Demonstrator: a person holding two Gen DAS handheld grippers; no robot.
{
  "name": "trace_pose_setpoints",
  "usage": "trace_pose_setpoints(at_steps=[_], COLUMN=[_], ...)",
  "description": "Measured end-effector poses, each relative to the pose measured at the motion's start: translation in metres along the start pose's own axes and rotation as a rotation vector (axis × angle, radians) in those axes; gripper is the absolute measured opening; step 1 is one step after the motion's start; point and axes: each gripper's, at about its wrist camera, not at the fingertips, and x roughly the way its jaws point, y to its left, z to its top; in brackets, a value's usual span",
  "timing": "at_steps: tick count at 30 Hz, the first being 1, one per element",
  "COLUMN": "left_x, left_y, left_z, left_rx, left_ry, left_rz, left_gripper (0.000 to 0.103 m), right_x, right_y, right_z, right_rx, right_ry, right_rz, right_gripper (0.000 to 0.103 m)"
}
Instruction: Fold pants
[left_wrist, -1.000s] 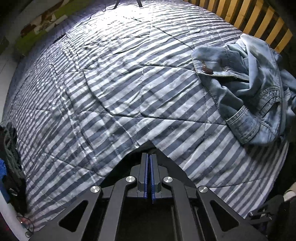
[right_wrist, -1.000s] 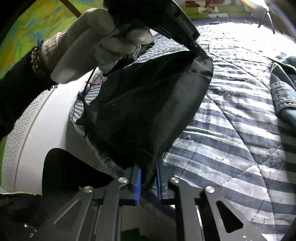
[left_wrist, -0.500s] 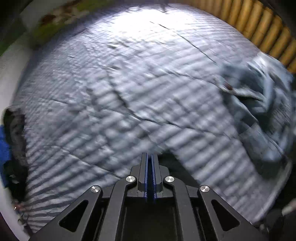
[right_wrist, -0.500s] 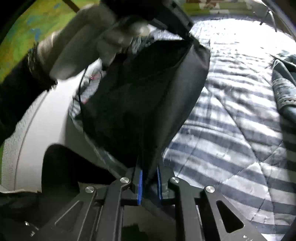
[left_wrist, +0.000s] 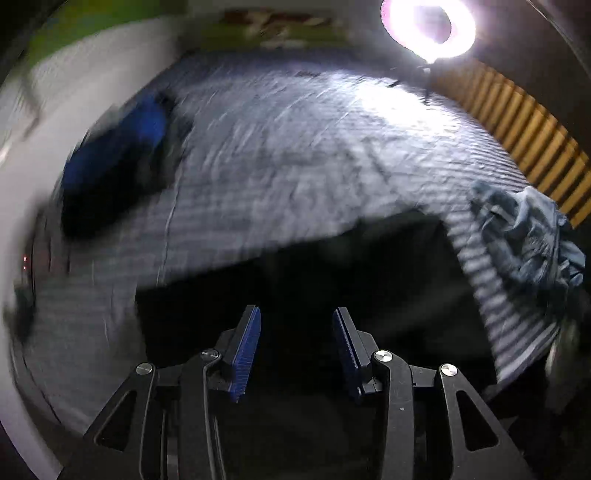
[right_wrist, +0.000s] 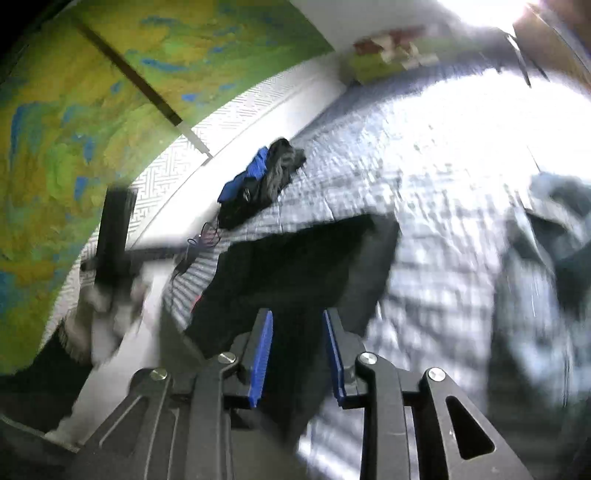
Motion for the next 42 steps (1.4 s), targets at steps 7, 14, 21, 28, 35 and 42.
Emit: trace_pose_setpoints(at_steps=[7, 14, 21, 28, 35, 42], left_x=[0.023, 0.033, 0.005, 0.036, 0.006, 0.034], left_y=[0.036, 0.073, 0.071, 0.007, -0.030, -0.107], left_z=[-0.075, -0.083, -0.085, -0.094, -0.095, -0.085], left_rx=[-0.203, -0.245, -0.294, -0.099, -0.065, 0.025], left_ry=[-0.017, -0.066, -0.147, -0.056, -0.133, -0.105], left_rz=[-0.086, 0.058, -0.008, 0.020, -0.028, -0.215], left_gripper=[0.044, 0.044, 0.044, 0.043, 0.042, 0.042], right_x=[0.092, 0.134, 0.112, 0.143, 0.069, 0.059], right_y=[0.004, -0.063, -0.033, -0.039, -0.042, 0.010], right_z=[0.055, 0.067, 0.072, 0.069, 0.052, -0.028], right_rx=[0.003, 0.179, 0.100, -0.008, 0.151, 0.065], right_ry=[0.069, 0.129, 0.065, 0.090, 0.043, 0.170], right_rz=[0.014, -0.248, -0.189, -0.445, -0.262, -0.183], right_gripper=[0.026, 0.014, 0.022, 0.028, 0.029, 0.028])
